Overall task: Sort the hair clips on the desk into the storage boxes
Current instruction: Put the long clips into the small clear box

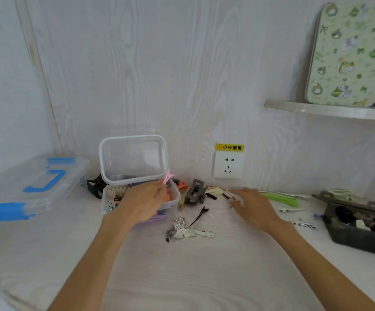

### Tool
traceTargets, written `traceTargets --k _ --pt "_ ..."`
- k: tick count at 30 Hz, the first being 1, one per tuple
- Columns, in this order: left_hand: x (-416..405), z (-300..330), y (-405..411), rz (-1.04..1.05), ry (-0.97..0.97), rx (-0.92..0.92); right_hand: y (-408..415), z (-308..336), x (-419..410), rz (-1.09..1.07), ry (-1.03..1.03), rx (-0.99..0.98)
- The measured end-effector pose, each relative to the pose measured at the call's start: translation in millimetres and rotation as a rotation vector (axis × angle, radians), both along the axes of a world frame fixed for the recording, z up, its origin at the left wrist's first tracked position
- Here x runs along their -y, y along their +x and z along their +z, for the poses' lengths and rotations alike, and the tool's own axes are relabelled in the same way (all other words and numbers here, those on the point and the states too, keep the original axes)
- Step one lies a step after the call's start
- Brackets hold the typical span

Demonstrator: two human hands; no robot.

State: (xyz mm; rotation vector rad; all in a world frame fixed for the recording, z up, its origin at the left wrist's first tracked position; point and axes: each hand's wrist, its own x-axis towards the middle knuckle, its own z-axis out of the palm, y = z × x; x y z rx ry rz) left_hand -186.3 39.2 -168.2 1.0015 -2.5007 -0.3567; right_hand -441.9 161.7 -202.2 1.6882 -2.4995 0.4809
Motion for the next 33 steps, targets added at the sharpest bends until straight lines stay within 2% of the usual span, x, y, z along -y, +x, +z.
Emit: traceTargets --k 4,6,7,8,10,11,12,16,17,19,21,25,33 --pt "9 9 12 0.113 -0.288 0.243 -16 -18 -17 -0.017 -0.123 0.082" --pt "7 15 18 0.207 -0.363 0.273 -21 -18 -18 -0.012 -0.145 0.174" --pt "3 18 17 0.254 -0.393 0.198 -23 -18 -19 0.000 -0.142 0.229" --pt "-5 19 12 0.265 -0.439 0.049 -25 -18 -19 0.019 -0.137 0.281" --pt "-31 22 -4 0.200 -0.490 -0.174 -28 -17 -21 0.074 -0.140 0.327" --pt "-45 20 -18 0.130 -0.461 -0.172 -31 -18 -24 0.098 -0.149 0.324" --pt "-57 18 -28 0.065 -0.410 -0.086 -31 -16 -25 0.120 -0.161 0.316" --pt "-80 -5 -58 -0.067 -0.148 0.573 -35 -15 -31 0.151 -0.182 0.320" --pt "-78 -8 -58 -0.073 -0.068 0.645 -36 -16 -31 0.155 -0.184 0.320" --pt "-73 -9 -59 -0.092 -0.047 0.665 -37 -17 -31 0.156 -0.187 0.308" --pt "-67 -7 -60 -0.093 -0.107 0.625 -35 -18 -29 0.151 -0.157 0.284" --pt "-67 -11 -71 -0.094 -0.134 0.401 -26 -21 -24 0.180 -0.037 0.118" --pt "-66 -30 -93 -0.066 -0.229 0.104 -27 -21 -27 0.208 -0.115 0.127"
